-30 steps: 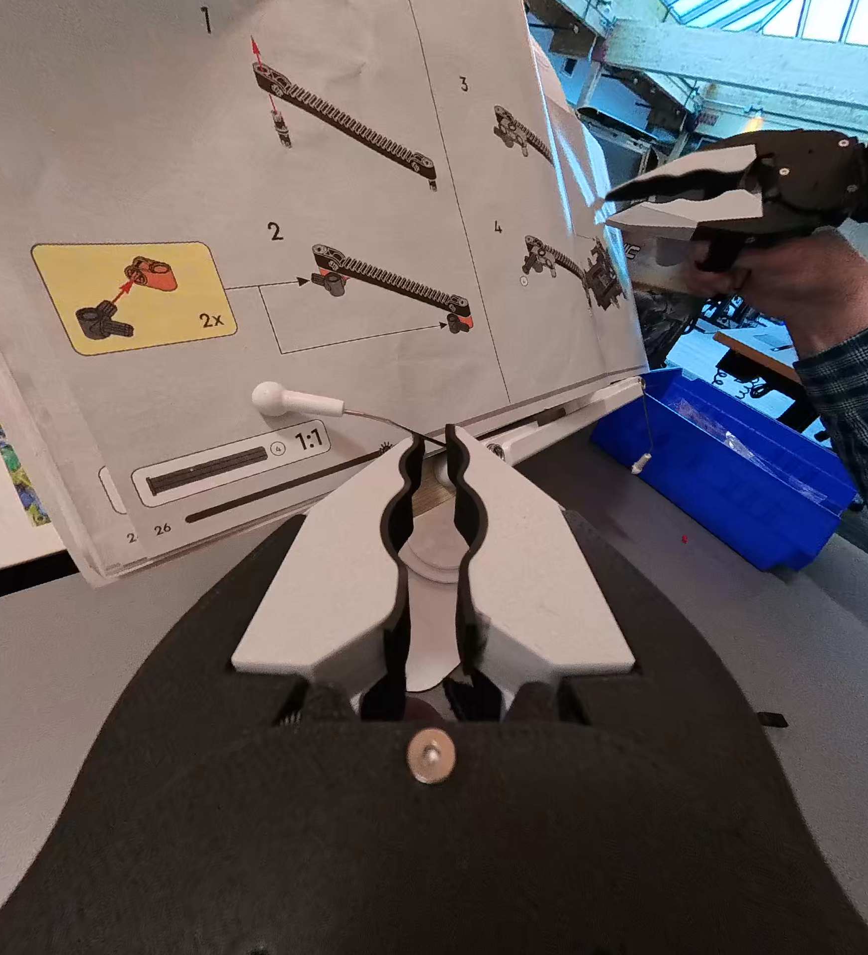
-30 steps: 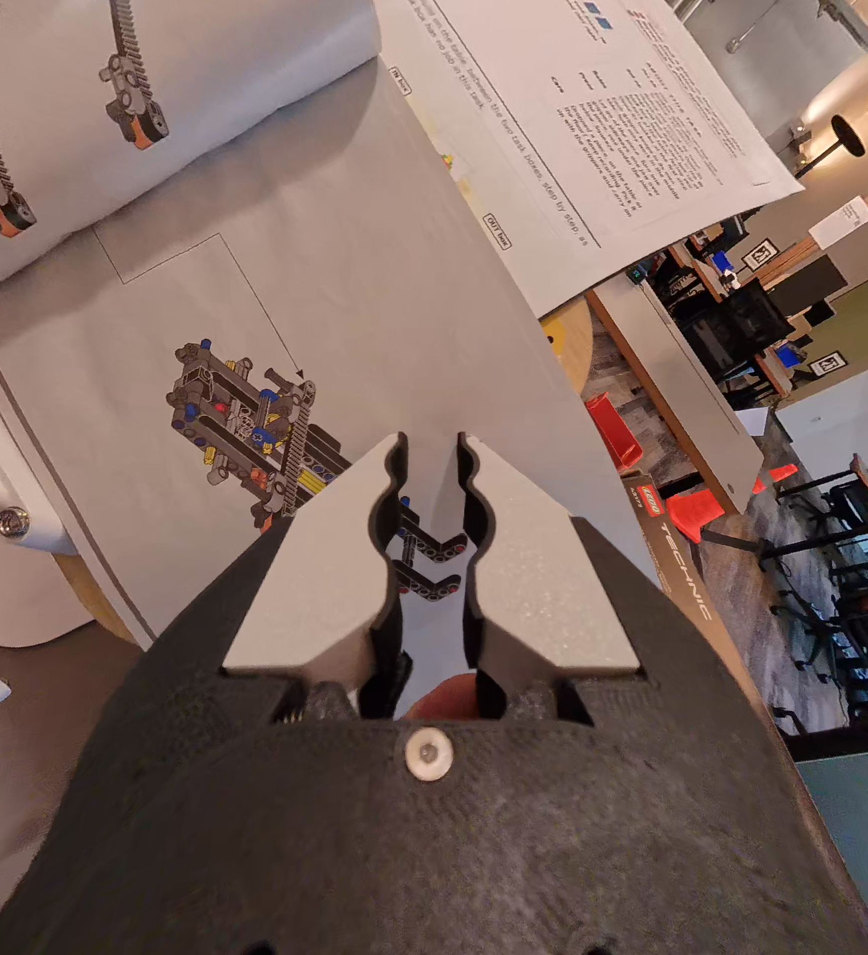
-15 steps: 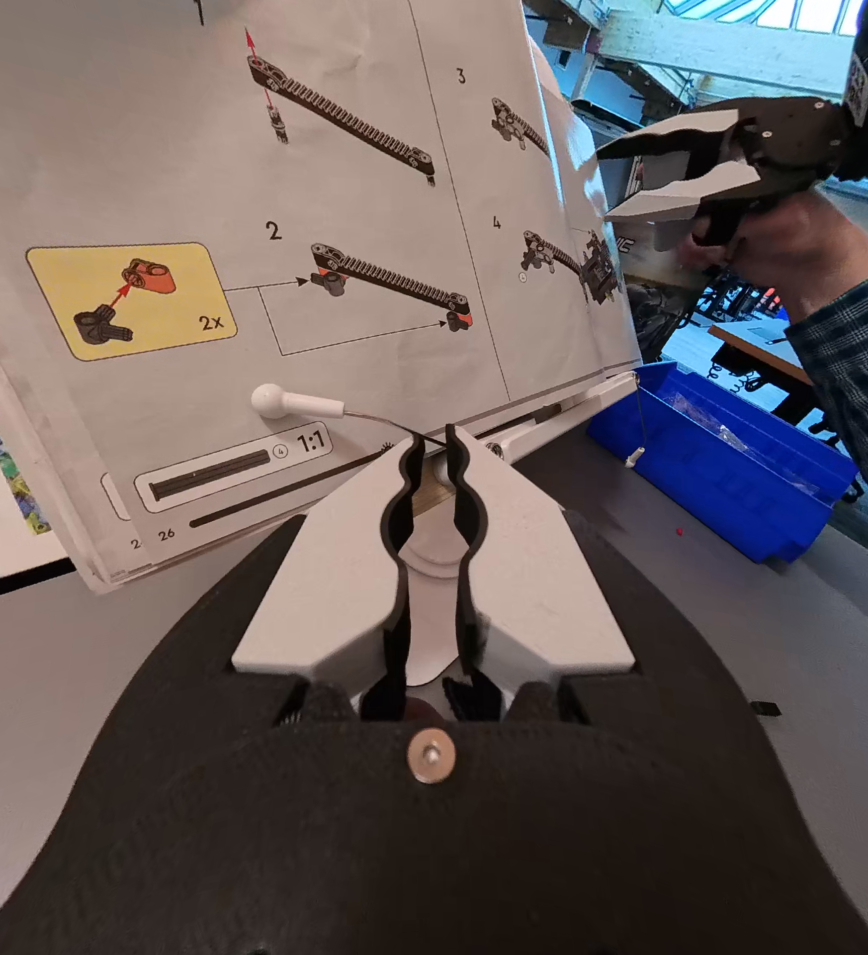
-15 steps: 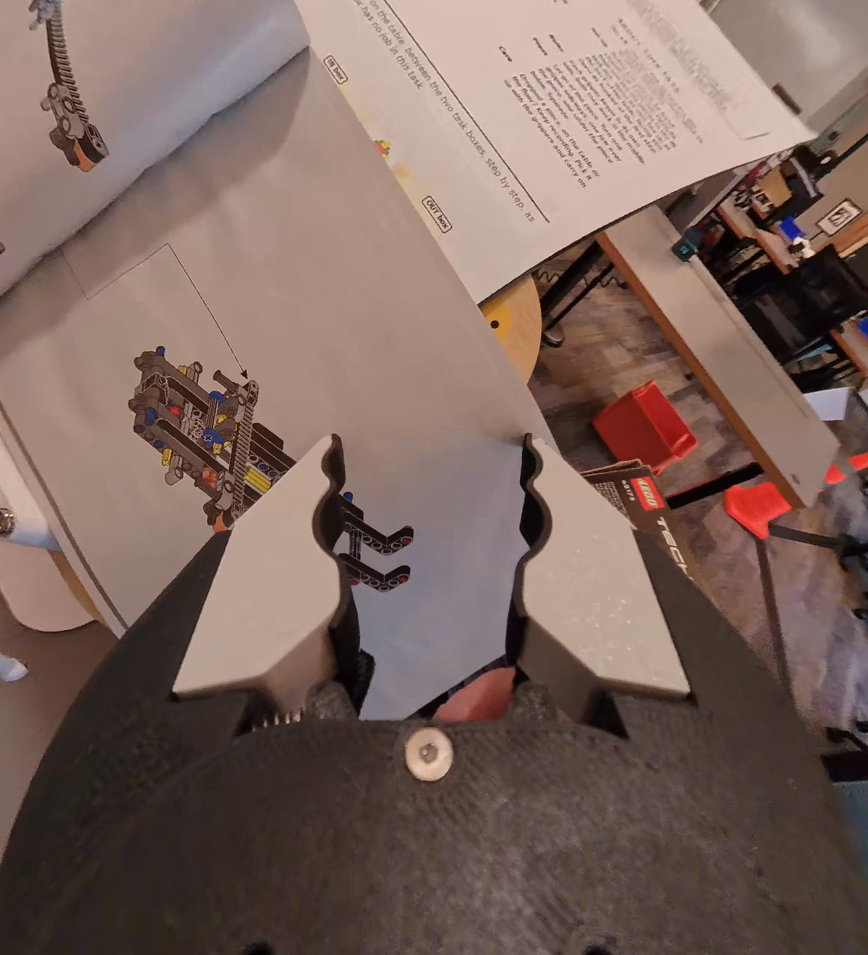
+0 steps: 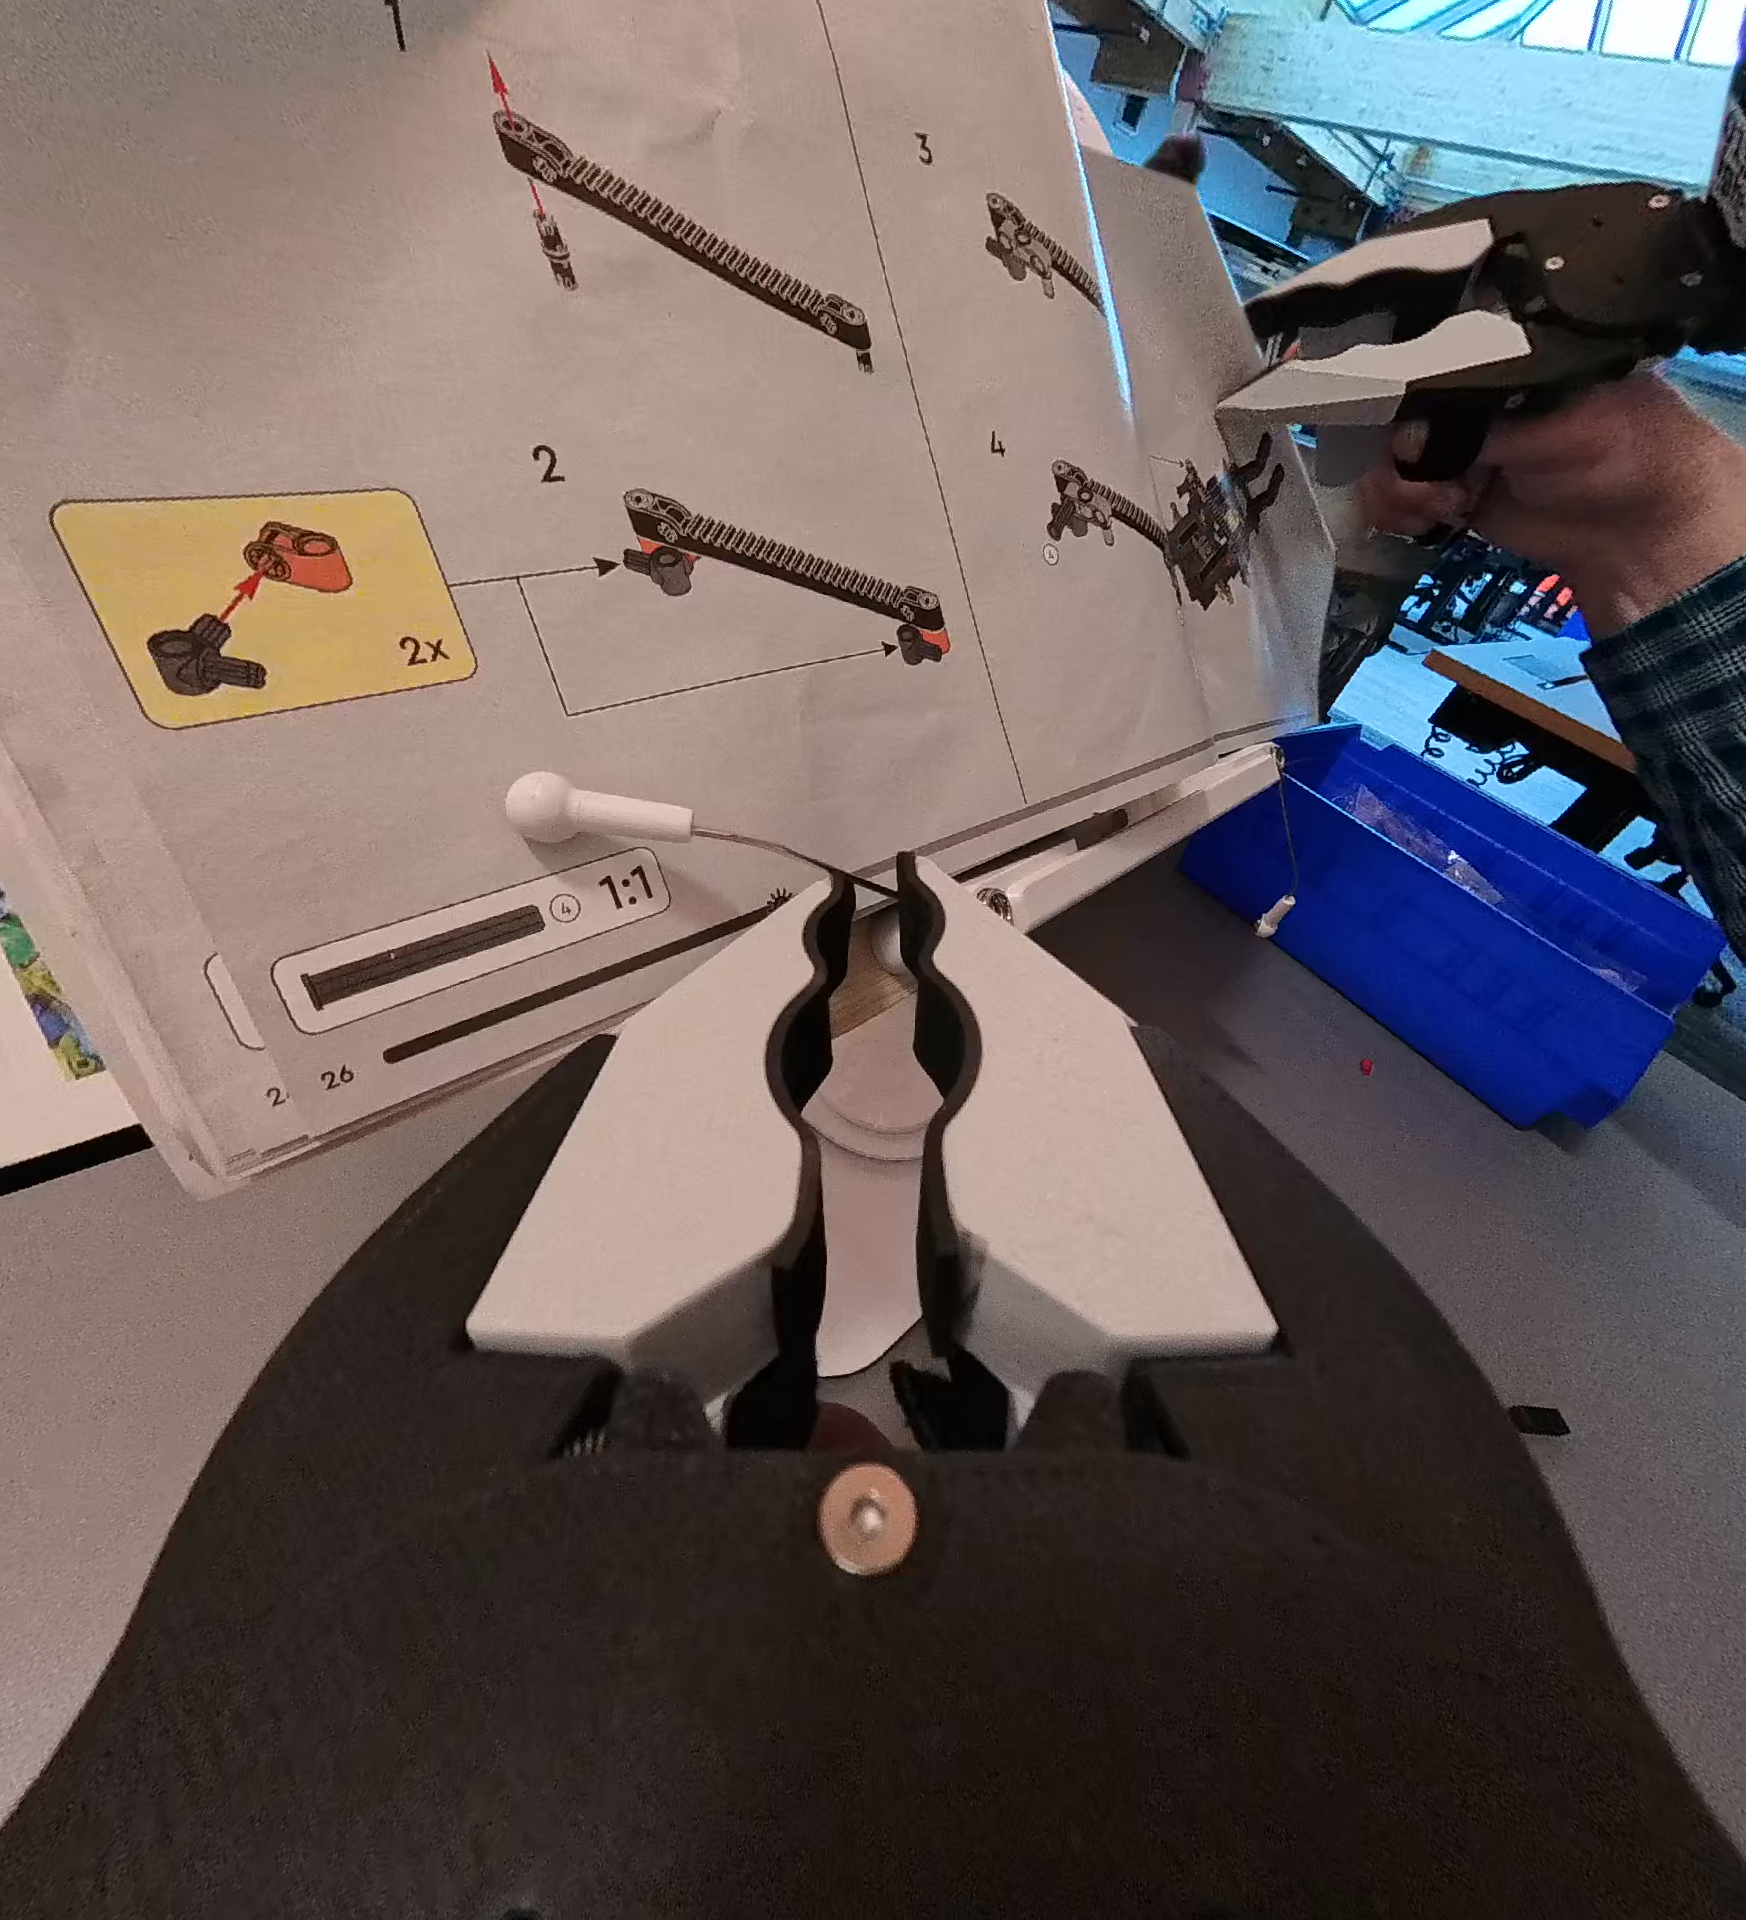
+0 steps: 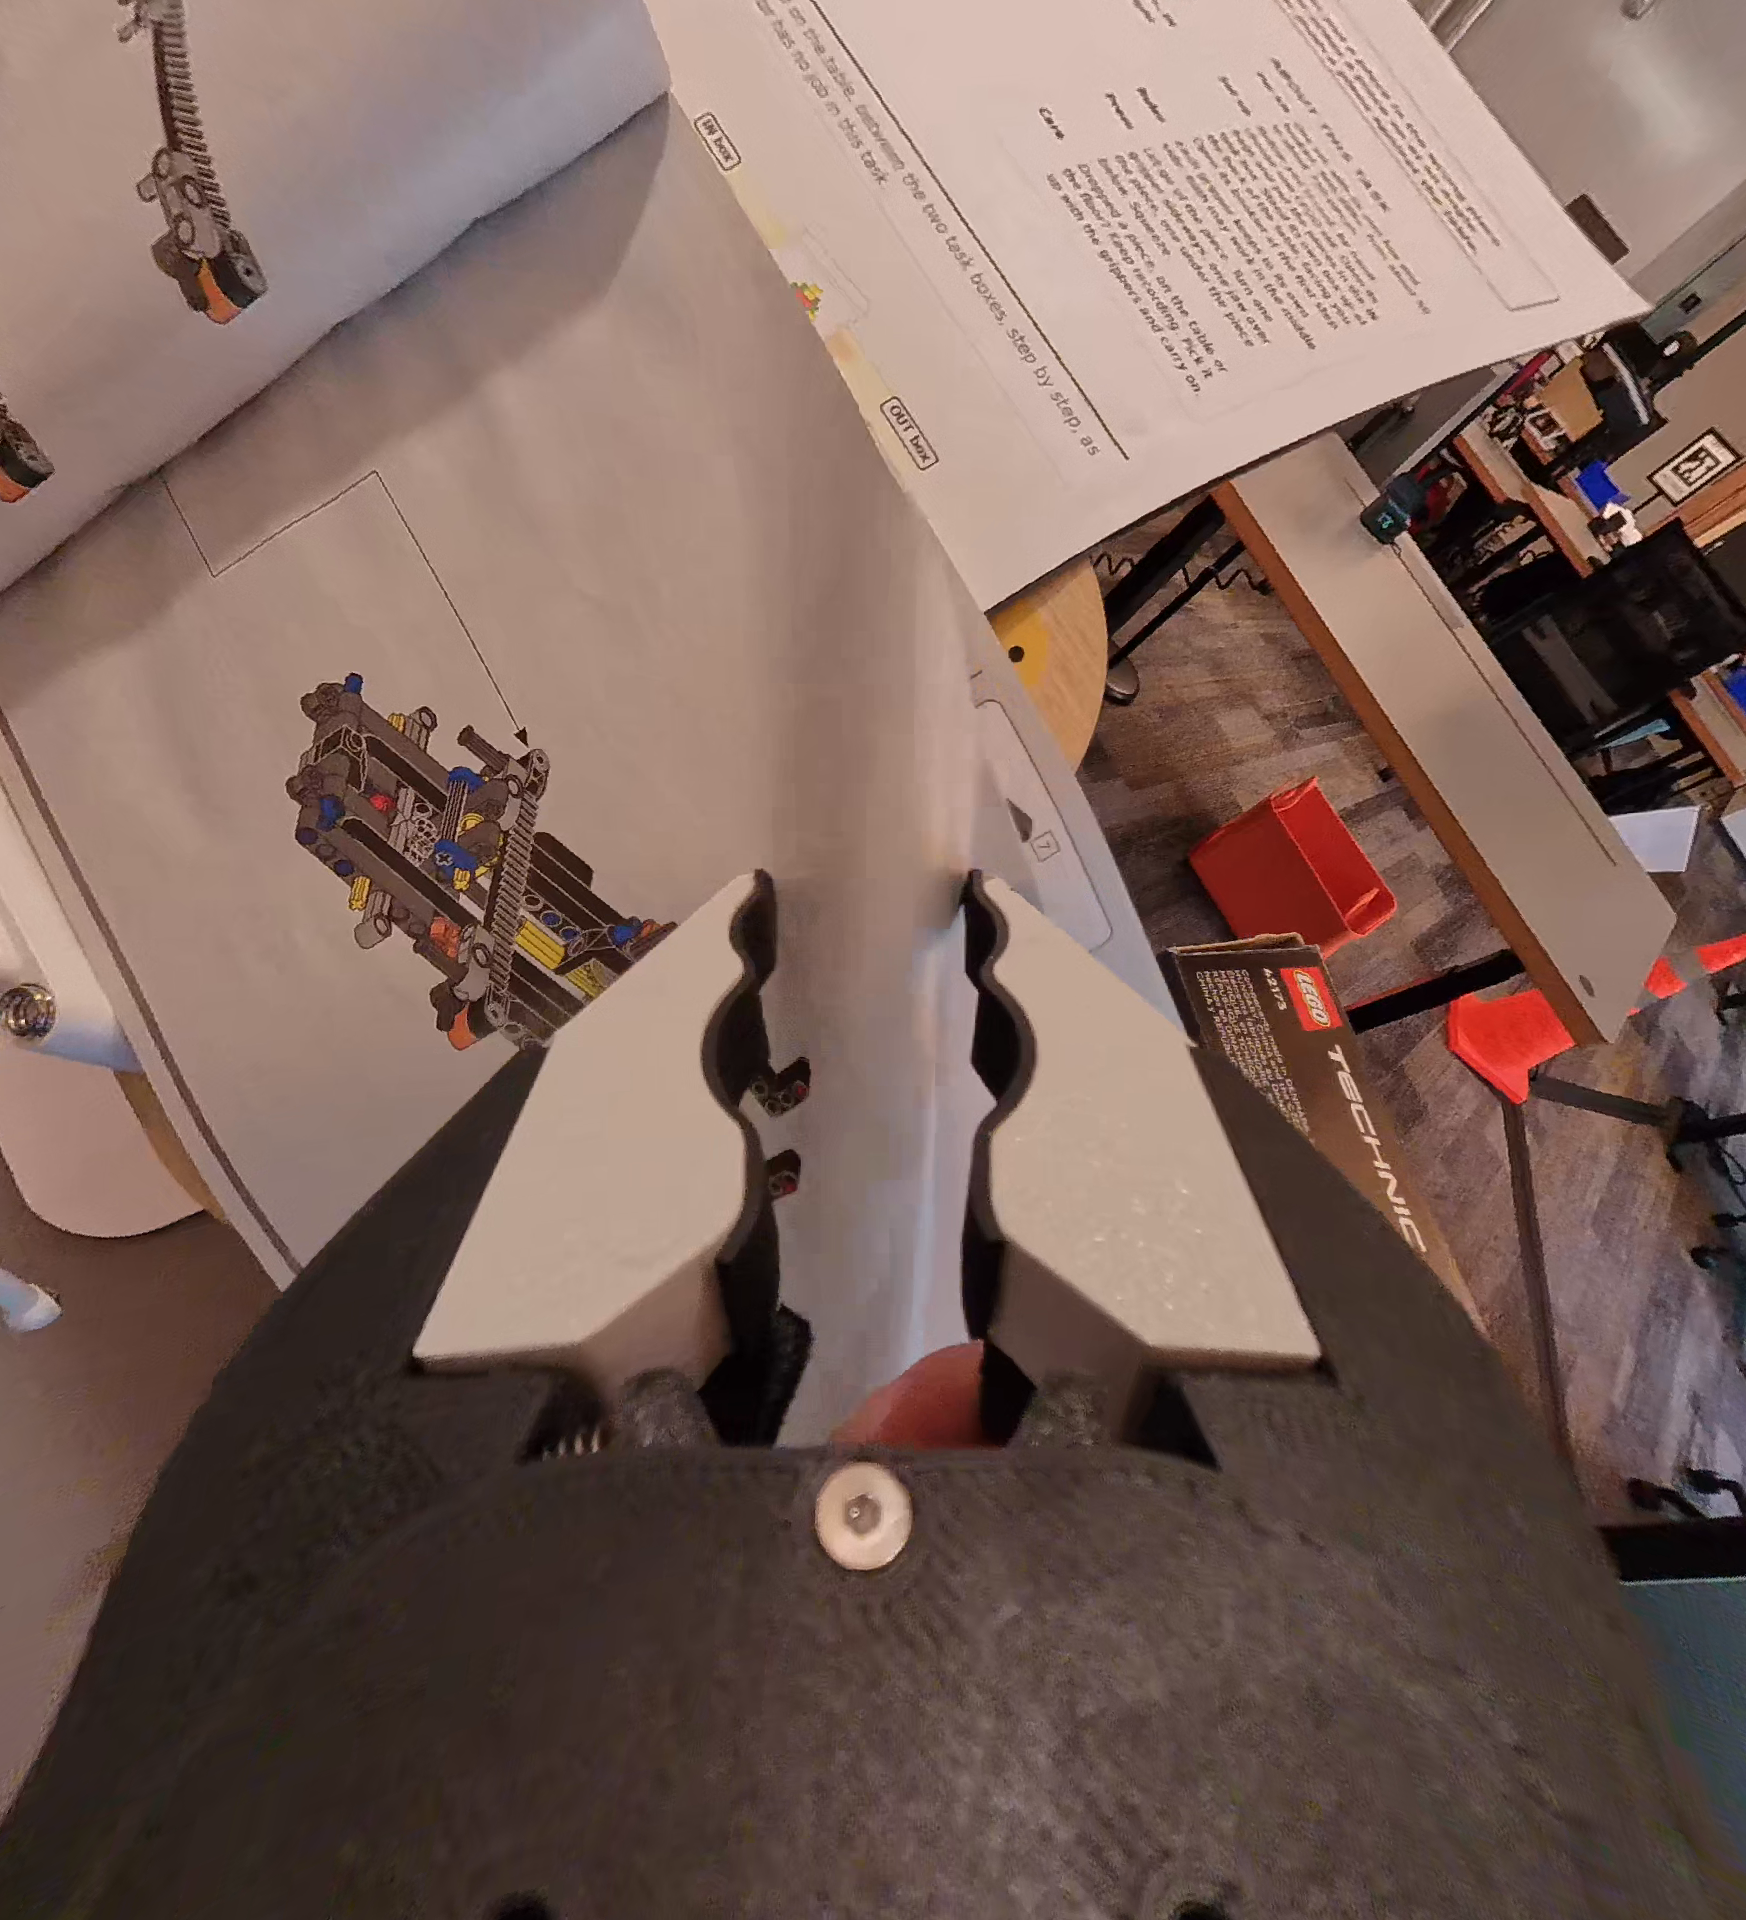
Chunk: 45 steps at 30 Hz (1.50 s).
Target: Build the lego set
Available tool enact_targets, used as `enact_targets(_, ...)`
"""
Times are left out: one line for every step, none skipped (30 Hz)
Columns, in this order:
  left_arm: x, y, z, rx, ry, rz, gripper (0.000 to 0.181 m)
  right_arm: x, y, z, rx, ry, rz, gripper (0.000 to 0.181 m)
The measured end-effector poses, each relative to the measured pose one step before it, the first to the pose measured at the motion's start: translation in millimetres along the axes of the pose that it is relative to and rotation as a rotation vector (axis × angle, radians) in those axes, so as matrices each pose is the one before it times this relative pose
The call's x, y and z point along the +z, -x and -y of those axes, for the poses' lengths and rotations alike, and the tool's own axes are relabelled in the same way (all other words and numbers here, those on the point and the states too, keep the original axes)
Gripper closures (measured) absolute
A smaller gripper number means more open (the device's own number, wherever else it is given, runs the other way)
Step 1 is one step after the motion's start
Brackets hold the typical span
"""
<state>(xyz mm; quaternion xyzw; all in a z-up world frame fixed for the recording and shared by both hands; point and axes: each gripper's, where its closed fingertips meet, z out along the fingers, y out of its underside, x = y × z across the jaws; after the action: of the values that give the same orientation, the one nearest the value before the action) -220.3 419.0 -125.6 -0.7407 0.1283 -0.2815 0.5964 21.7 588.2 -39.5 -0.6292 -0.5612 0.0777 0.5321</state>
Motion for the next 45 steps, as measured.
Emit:
enact_targets(-0.08, 0.01, -0.03, 0.0005, 0.0009, 0.0000, 0.175, -0.66, 1.37, 0.06, -0.0119, 0.0022, -0.0026, 0.150)
enact_targets(-0.06, -0.03, 0.00, 0.0009, 0.0013, 0.0003, 0.175, -0.77, 2.03, 0.25, -0.0141, 0.0032, -0.0015, 0.155)
enact_targets(-0.07, -0.11, -0.14, 0.0013, 0.0013, 0.0003, 0.175, -0.54, 2.29, 0.15, -0.0188, 0.0042, -0.0035, 0.159)
enact_targets(-0.09, -0.08, -0.17, 0.0006, 0.0010, 0.0000, 0.175, -0.57, 2.52, 0.12, -0.0161, 0.0043, -0.0023, 0.163)
enact_targets(-0.16, -0.11, -0.18, 0.0008, 0.0008, 0.0002, 0.175, -1.06, 2.96, 0.30, -0.0121, 0.0033, 0.0038, 0.166)
enact_targets(-0.18, -0.02, -0.20, 0.0005, 0.0004, 0.0001, 0.175, -1.78, 2.86, 0.88, -0.0129, 0.0010, 0.0043, 0.170)
enact_targets(-0.07, -0.01, -0.11, 0.0001, -0.0013, 0.0012, 0.175, -2.29, 2.49, 1.33, -0.0100, -0.0008, 0.0041, 0.174)
enact_targets(-0.16, -0.02, -0.02, 0.0004, -0.0014, 0.0016, 0.175, -2.78, 3.07, 1.68, -0.0048, -0.0022, 0.0101, 0.177)
enact_targets(-0.03, -0.09, -0.02, 0.0008, -0.0007, 0.0018, 0.175, -3.65, 4.10, 2.86, -0.0022, -0.0078, 0.0181, 0.180)
enact_targets(-0.28, -0.09, -0.12, 0.0023, 0.0006, 0.0037, 0.174, -3.96, 3.31, 3.81, 0.0012, -0.0115, 0.0135, 0.180)
enact_targets(-0.79, 0.28, -0.53, 0.0081, 0.0027, 0.0086, 0.173, -4.10, 1.71, 3.80, -0.0037, -0.0100, 0.0022, 0.180)
enact_targets(-1.32, 0.45, -0.81, 0.0110, 0.0034, 0.0120, 0.171, -3.93, 2.79, 3.80, -0.0080, -0.0082, 0.0040, 0.181)
enact_targets(-2.83, 1.65, 0.47, 0.0107, -0.0053, 0.0253, 0.168, -3.71, 4.22, 4.12, -0.0140, -0.0077, 0.0053, 0.181)
enact_targets(-5.72, 3.75, 3.30, 0.0108, -0.0213, 0.0410, 0.163, -2.82, 6.47, 4.28, -0.0158, -0.0081, 0.0104, 0.181)
enact_targets(-7.73, 3.55, 5.10, 0.0045, -0.0278, 0.0360, 0.157, -1.35, 5.98, 2.96, -0.0166, -0.0016, 0.0008, 0.181)
enact_targets(-9.00, 4.83, 7.03, 0.0078, -0.0327, 0.0450, 0.151, -0.38, 6.22, 2.76, -0.0195, -0.0010, -0.0030, 0.181)
enact_targets(-9.96, 6.30, 9.75, 0.0353, -0.0404, 0.0672, 0.148, -0.01, 5.44, 2.44, -0.0143, -0.0016, -0.0069, 0.181)
enact_targets(-9.20, 1.62, 12.20, 0.0558, -0.0433, 0.0525, 0.146, 0.44, 5.03, 2.03, 0.0014, -0.0022, -0.0013, 0.181)
enact_targets(-5.97, -4.28, 10.99, 0.0590, -0.0215, 0.0241, 0.145, 0.50, 5.53, 2.50, 0.0079, -0.0053, 0.0074, 0.181)
enact_targets(-2.49, -8.79, 10.95, 0.0557, -0.0134, 0.0052, 0.143, -0.05, 3.63, 2.92, -0.0049, -0.0059, -0.0048, 0.180)
enact_targets(0.86, -13.64, 11.74, 0.0480, -0.0161, -0.0159, 0.144, -0.23, 2.37, 1.46, -0.0143, 0.0046, -0.0119, 0.180)
enact_targets(4.28, -16.76, 10.76, 0.0372, -0.0092, -0.0329, 0.146, -0.18, 2.90, 1.71, -0.0207, 0.0043, -0.0142, 0.180)
enact_targets(7.79, -18.05, 9.24, 0.0248, 0.0011, -0.0426, 0.146, 0.18, 3.96, 2.71, -0.0205, 0.0018, -0.0156, 0.180)
enact_targets(10.64, -18.70, 8.27, 0.0107, 0.0039, -0.0535, 0.146, 0.73, 3.59, 2.53, -0.0308, 0.0053, -0.0285, 0.180)
enact_targets(12.95, -16.84, 7.94, -0.0061, 0.0000, -0.0543, 0.145, 1.47, 1.25, 0.39, -0.0430, 0.0203, -0.0522, 0.180)
enact_targets(14.89, -13.41, 7.36, -0.0273, -0.0047, -0.0511, 0.145, 1.41, 2.82, 0.55, -0.0567, 0.0191, -0.0509, 0.180)
enact_targets(16.05, -10.92, 5.23, -0.0445, 0.0012, -0.0541, 0.143, 0.93, 2.90, 1.09, -0.0551, 0.0162, -0.0491, 0.179)
enact_targets(16.37, -7.95, 2.78, -0.0544, 0.0108, -0.0525, 0.139, 0.36, 3.52, 2.32, -0.0410, 0.0076, -0.0406, 0.179)
enact_targets(15.30, -2.82, 2.11, -0.0515, 0.0086, -0.0326, 0.138, 0.34, 5.33, 2.36, -0.0284, 0.0076, -0.0219, 0.178)
enact_targets(13.93, 0.36, 1.04, -0.0348, 0.0094, -0.0161, 0.138, -0.02, 2.98, 2.01, -0.0282, 0.0105, -0.0345, 0.178)
enact_targets(12.66, 1.93, -0.38, -0.0235, 0.0153, -0.0066, 0.138, -0.35, 2.91, 1.87, -0.0406, 0.0120, -0.0327, 0.179)
enact_targets(11.00, 3.97, -0.08, -0.0287, 0.0108, 0.0038, 0.138, -0.67, 3.24, 2.89, -0.0361, 0.0014, -0.0229, 0.179)
enact_targets(9.67, 4.03, 0.10, -0.0371, 0.0075, 0.0021, 0.138, -1.06, 0.63, 3.09, -0.0153, -0.0065, -0.0256, 0.180)
enact_targets(8.57, 0.97, -1.38, -0.0414, 0.0193, -0.0170, 0.138, -0.57, 0.42, 1.26, -0.0089, -0.0011, -0.0169, 0.180)
enact_targets(6.67, 2.68, -0.47, -0.0372, 0.0152, -0.0046, 0.137, -0.25, 0.32, -0.32, -0.0175, 0.0034, -0.0156, 0.180)
enact_targets(5.04, 5.57, 0.70, -0.0240, 0.0053, 0.0161, 0.141, -0.51, -0.73, -0.45, -0.0210, 0.0027, -0.0209, 0.180)
enact_targets(4.43, 3.89, 0.01, -0.0176, 0.0082, 0.0069, 0.145, -1.02, 0.09, 1.68, -0.0148, -0.0095, -0.0169, 0.181)
enact_targets(3.84, 0.10, -0.15, -0.0217, 0.0074, -0.0117, 0.151, -0.97, 2.16, 1.94, -0.0086, -0.0076, -0.0049, 0.181)
enact_targets(3.35, 0.20, -0.62, -0.0157, 0.0090, -0.0051, 0.157, -0.92, 1.02, 0.97, -0.0252, 0.0011, -0.0178, 0.181)
enact_targets(2.59, 0.56, -0.70, 0.0003, 0.0092, 0.0030, 0.161, -1.19, 0.56, 0.86, -0.0406, 0.0003, -0.0256, 0.181)
enact_targets(1.89, -0.16, 0.70, 0.0028, -0.0010, 0.0005, 0.171, -1.59, 2.86, 1.76, -0.0245, -0.0063, -0.0058, 0.181)
enact_targets(1.23, -1.33, 1.19, -0.0050, -0.0076, -0.0073, 0.181, -2.33, 2.87, 1.96, -0.0013, -0.0081, 0.0017, 0.181)
enact_targets(0.99, -0.91, -0.21, -0.0045, 0.0023, -0.0055, 0.181, -4.78, -0.11, 3.39, -0.0012, -0.0200, -0.0106, 0.176)
enact_targets(0.79, -0.24, 0.27, 0.0048, -0.0021, 0.0005, 0.181, -6.96, -1.72, 4.69, 0.0037, -0.0304, -0.0103, 0.169)
enact_targets(0.18, -0.03, 0.84, 0.0081, -0.0051, 0.0018, 0.181, -8.59, -4.17, 4.22, 0.0250, -0.0285, -0.0089, 0.160)
